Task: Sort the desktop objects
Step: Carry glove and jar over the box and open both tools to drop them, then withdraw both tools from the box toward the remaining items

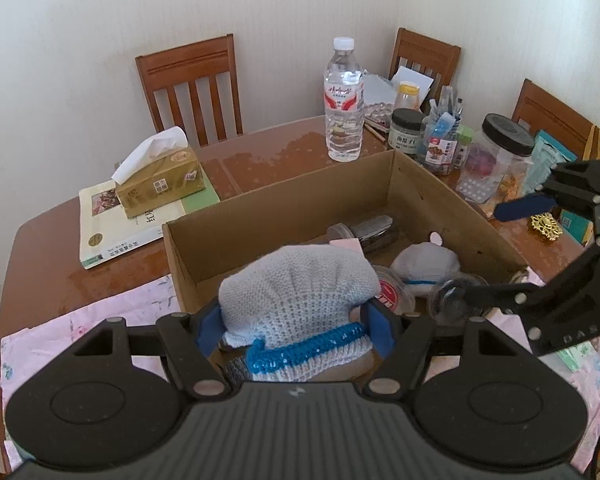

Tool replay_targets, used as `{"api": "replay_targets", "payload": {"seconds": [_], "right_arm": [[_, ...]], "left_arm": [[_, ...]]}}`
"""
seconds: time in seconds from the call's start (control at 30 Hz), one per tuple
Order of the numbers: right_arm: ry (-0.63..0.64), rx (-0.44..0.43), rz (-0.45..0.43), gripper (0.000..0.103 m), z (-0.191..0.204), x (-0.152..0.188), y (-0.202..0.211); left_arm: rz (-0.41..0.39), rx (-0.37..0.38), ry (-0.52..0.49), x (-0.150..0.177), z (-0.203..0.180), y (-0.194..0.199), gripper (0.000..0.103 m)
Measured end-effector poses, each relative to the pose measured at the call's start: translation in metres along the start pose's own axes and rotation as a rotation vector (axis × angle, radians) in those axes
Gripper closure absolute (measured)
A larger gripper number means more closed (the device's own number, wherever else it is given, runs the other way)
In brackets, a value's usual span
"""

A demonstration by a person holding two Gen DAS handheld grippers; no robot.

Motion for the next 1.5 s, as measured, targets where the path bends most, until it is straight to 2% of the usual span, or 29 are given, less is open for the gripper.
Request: {"api": "replay_targets", "payload": {"seconds": [0.27,0.5,0.53,0.6,0.63,0.8,1.17,1.5], "right_arm": [[-0.031,0.005,0.031,0.011,-0.007,0.004,-0.013],[-0.055,0.004,0.06,0.011,-0.013,0.002,-0.021],[-0.057,0.005,0.062,0.011,-0.013,0.002,-0.022],[-0.064,0.007,0.067,0.01,-0.015,0.001,-0.023],[-0.069,0.008,0.068,0.009,-0.016,0.001,-0.024],[-0.079,0.013,0.074,0.005,-0.016,0.003,-0.027],[-0.081,0.003,0.067,0.002,-0.01,0.007,-0.018],[-0.064,-0.013,0.014,0.0,0.004,0.024,0.008]], "left_arm": [[0.03,0.012,0.013,-0.01,0.015,-0.028,0.032],[0.043,0.002,0.023,-0.02,0.027,-0.044,0.032],[0.039,-0.002,0.028,-0.022,0.03,-0.046,0.031],[0.034,-0.012,0.037,-0.026,0.036,-0.051,0.02],[0.035,-0.025,0.047,-0.026,0.039,-0.054,0.018],[0.04,-0.045,0.054,-0.024,0.045,-0.061,0.017],[0.054,-0.044,0.049,-0.015,0.037,-0.043,0.013],[0.004,-0.072,0.03,0.002,0.015,0.0,0.01]]}}
Point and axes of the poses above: each gripper's, at about its wrist camera, not at the fingertips, and y roughly against the way its jaws point, z to its left, x to its underside, the point moved 7 cm from there along -y, roughly the way its jaws point, and after that the axes turned 4 degrees about x, right-handed, at the moved point
